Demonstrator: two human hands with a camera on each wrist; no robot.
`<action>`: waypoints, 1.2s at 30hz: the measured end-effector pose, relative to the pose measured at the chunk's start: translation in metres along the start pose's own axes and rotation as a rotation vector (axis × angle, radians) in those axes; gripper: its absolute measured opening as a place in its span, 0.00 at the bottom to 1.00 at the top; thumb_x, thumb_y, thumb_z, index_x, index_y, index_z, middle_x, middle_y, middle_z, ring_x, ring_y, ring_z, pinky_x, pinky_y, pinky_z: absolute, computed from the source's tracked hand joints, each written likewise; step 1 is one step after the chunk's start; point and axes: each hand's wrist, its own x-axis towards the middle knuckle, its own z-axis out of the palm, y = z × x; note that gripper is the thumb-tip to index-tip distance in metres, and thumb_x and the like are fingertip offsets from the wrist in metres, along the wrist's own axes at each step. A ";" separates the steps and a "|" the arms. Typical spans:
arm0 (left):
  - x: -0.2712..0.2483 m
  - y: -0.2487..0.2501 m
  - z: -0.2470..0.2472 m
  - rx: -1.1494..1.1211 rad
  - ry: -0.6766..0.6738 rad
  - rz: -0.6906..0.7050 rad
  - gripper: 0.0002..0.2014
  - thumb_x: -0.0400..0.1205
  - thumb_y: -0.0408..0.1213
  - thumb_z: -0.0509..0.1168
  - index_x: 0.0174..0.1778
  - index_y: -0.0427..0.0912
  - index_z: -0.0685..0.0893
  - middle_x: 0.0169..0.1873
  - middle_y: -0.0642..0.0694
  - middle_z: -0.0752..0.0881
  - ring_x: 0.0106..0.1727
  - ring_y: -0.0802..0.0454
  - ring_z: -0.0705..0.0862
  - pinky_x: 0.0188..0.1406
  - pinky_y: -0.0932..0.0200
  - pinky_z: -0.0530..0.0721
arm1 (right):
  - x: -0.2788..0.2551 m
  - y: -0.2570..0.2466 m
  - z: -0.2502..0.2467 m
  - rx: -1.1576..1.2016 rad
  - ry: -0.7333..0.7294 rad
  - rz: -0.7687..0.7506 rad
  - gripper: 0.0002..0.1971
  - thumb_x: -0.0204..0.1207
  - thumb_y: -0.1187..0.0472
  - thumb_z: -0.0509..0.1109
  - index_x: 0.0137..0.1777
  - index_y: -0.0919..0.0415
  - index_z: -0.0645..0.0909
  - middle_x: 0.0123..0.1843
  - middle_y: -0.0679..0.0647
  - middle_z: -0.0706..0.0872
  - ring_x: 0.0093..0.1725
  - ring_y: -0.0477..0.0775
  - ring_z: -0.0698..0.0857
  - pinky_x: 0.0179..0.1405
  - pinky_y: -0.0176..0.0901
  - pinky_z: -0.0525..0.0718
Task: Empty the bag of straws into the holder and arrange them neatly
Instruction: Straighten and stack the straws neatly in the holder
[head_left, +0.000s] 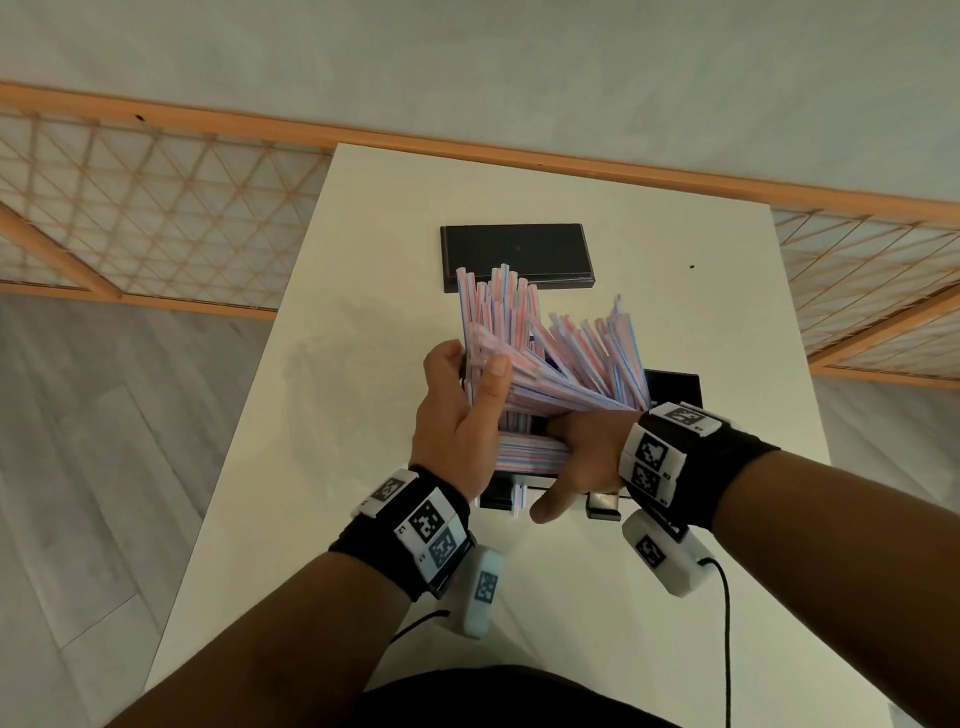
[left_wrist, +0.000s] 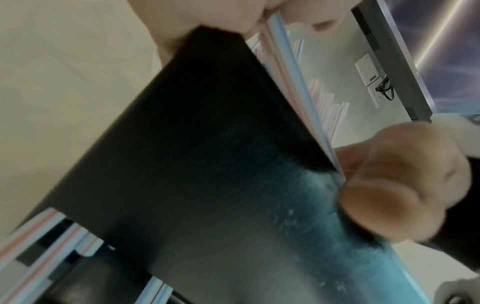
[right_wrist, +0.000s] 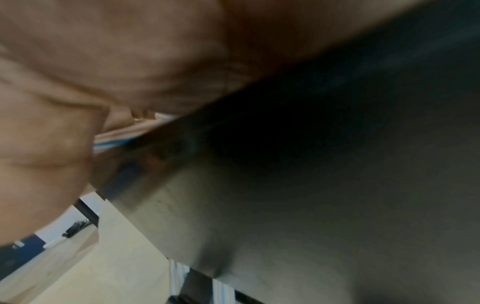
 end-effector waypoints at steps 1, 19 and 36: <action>0.000 -0.001 0.000 0.004 -0.003 0.004 0.37 0.77 0.71 0.57 0.71 0.44 0.69 0.59 0.59 0.85 0.58 0.60 0.87 0.62 0.45 0.86 | 0.000 0.002 0.000 -0.029 0.012 -0.007 0.39 0.48 0.29 0.81 0.61 0.43 0.81 0.55 0.44 0.86 0.54 0.50 0.83 0.62 0.48 0.81; -0.004 0.012 0.005 0.170 0.008 -0.011 0.42 0.74 0.63 0.66 0.75 0.38 0.64 0.54 0.64 0.79 0.51 0.73 0.83 0.48 0.79 0.75 | 0.009 0.003 0.016 -0.075 0.137 -0.054 0.57 0.41 0.09 0.60 0.68 0.42 0.80 0.71 0.46 0.79 0.73 0.55 0.75 0.75 0.54 0.71; -0.002 0.005 -0.012 0.237 0.099 -0.132 0.18 0.73 0.32 0.70 0.59 0.47 0.80 0.53 0.51 0.86 0.55 0.52 0.86 0.54 0.57 0.83 | 0.003 -0.002 0.007 0.002 0.042 -0.015 0.31 0.53 0.30 0.82 0.51 0.43 0.76 0.49 0.43 0.81 0.50 0.50 0.79 0.54 0.41 0.75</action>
